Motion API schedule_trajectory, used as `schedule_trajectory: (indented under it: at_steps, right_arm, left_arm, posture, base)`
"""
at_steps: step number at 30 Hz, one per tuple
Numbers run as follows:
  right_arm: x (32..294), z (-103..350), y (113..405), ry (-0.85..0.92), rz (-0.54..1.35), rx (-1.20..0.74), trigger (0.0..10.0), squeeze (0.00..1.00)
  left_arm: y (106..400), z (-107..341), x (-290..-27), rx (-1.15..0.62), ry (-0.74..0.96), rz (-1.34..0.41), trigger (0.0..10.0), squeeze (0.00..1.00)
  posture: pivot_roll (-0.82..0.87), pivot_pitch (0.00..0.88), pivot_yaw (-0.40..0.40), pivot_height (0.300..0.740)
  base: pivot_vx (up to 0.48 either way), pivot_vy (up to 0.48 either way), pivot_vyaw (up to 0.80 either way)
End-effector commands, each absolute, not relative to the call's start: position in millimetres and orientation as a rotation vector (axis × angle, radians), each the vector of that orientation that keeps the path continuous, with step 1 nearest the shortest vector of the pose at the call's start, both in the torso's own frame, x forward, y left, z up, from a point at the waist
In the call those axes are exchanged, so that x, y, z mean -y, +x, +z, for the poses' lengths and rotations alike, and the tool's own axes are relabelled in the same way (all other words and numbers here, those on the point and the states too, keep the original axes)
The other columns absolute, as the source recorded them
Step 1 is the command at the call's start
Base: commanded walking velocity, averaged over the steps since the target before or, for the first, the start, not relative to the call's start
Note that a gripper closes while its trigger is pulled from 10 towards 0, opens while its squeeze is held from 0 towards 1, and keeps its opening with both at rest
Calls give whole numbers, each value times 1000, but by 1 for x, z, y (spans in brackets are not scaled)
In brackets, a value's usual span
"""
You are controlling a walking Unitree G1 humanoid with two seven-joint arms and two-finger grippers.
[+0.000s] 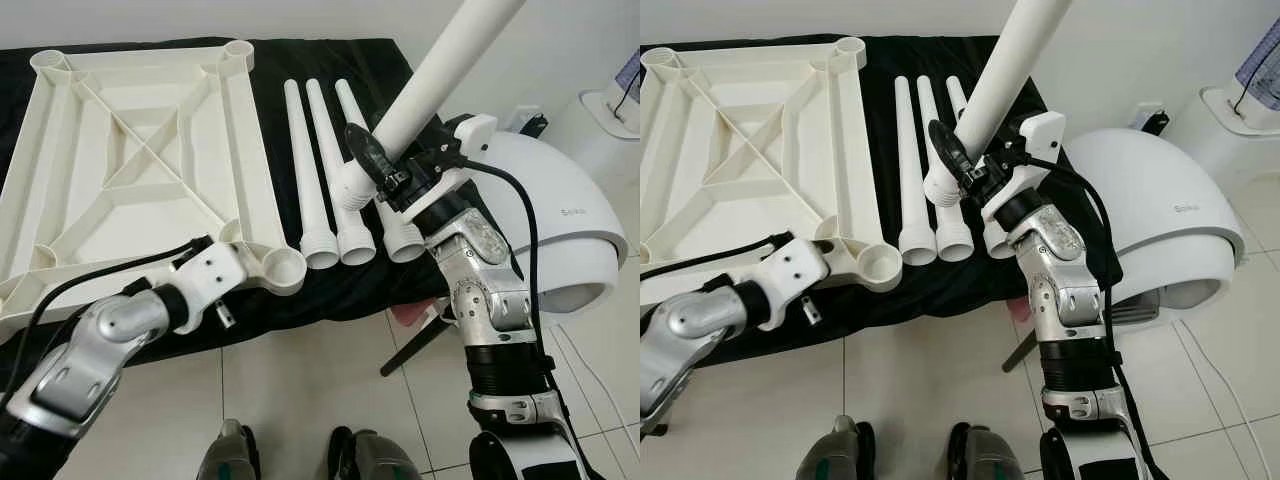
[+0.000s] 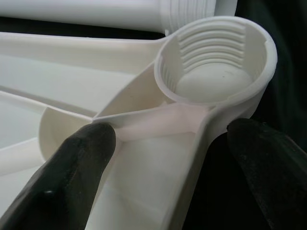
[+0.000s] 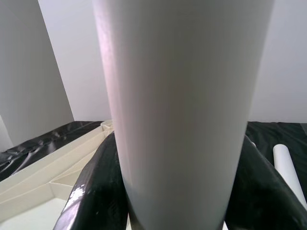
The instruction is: Building children table
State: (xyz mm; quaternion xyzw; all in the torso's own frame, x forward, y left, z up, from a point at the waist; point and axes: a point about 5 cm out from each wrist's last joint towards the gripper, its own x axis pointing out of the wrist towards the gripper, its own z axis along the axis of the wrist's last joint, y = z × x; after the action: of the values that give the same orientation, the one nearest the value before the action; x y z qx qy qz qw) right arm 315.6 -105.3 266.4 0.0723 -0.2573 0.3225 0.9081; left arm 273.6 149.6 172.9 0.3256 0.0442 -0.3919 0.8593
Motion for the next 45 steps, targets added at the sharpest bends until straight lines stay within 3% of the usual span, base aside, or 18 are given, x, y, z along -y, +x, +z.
schedule_trajectory:
  at_steps: [1,31,45]
  right_arm:
    - [107,275,312,134,664,566,10000,0]
    - [109,275,311,130,648,571,10000,0]
    - [110,276,312,120,655,566,10000,0]
  left_arm:
    - [275,166,-145,-124,696,-840,10000,0]
    - [299,168,-114,-63,694,-862,10000,0]
    - [277,160,-124,-136,650,-1028,10000,0]
  posture:
    - [33,197,-33,740]
    - [18,180,-24,740]
    - [30,189,-29,740]
  base:
    - [0,0,0]
    - [0,0,0]
    - [0,0,0]
